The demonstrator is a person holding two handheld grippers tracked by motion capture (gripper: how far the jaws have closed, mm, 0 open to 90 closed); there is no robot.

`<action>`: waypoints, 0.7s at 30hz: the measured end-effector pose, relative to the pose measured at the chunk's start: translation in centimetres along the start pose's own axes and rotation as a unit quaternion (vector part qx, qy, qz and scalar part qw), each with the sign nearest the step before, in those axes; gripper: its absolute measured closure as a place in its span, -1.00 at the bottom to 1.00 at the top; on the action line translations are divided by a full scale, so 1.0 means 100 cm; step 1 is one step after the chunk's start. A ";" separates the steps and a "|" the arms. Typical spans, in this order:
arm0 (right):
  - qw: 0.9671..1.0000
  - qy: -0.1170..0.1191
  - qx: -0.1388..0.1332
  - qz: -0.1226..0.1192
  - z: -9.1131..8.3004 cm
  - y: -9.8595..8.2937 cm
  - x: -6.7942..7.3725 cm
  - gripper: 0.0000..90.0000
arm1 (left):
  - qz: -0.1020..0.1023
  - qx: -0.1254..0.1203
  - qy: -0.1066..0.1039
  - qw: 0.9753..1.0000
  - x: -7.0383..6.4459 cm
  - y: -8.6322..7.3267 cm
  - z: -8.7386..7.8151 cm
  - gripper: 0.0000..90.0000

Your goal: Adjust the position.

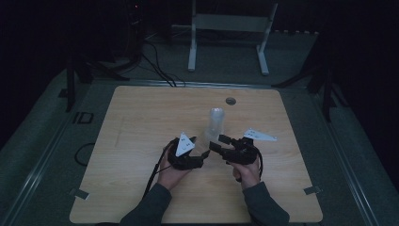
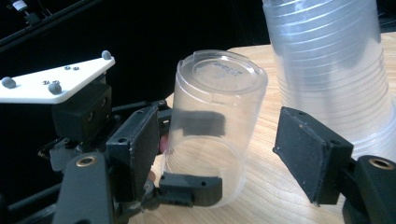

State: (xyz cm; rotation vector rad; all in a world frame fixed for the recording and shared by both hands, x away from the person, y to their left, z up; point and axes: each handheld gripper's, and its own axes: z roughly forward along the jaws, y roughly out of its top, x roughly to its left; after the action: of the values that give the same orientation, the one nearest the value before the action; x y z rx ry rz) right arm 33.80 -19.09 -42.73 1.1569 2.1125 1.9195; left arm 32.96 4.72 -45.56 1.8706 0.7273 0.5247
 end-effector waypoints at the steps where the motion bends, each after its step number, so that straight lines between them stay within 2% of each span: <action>1: 1.000 -0.001 0.001 -0.002 -0.001 0.000 0.000 -0.33 | 0.000 0.001 0.000 1.000 0.001 0.000 0.000 -0.36; 9: 1.000 -0.002 0.012 -0.017 -0.007 0.003 -0.003 -0.29 | -0.002 0.004 0.001 1.000 0.004 0.002 -0.004 -0.35; 10: 0.999 -0.013 0.018 -0.031 -0.009 0.004 -0.002 -0.29 | -0.001 0.004 0.001 1.000 0.005 0.002 -0.005 -0.35; 11: 0.999 -0.013 0.018 -0.031 -0.009 0.004 -0.002 -0.29 | -0.001 0.004 0.001 1.000 0.006 0.002 -0.005 -0.35; 14: 0.997 -0.026 0.033 -0.062 -0.010 0.007 0.001 -0.28 | -0.005 0.003 0.001 1.000 0.008 0.004 -0.007 -0.35; 17: 0.994 -0.038 0.050 -0.093 -0.012 0.011 0.004 -0.28 | -0.002 0.002 0.001 1.000 0.009 0.006 -0.009 -0.35; 18: 0.994 -0.038 0.050 -0.093 -0.012 0.011 0.004 -0.28 | 0.000 0.002 0.002 1.000 0.009 0.007 -0.009 -0.35; 21: 0.991 -0.046 0.062 -0.113 -0.013 0.013 0.006 -0.27 | 0.002 0.000 0.002 1.000 0.010 0.009 -0.011 -0.35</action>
State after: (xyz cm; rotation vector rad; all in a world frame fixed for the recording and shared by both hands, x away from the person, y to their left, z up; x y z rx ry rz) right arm 33.35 -19.88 -41.05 0.9558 2.2305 1.6303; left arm 33.16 5.88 -44.29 1.8730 0.7257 0.5306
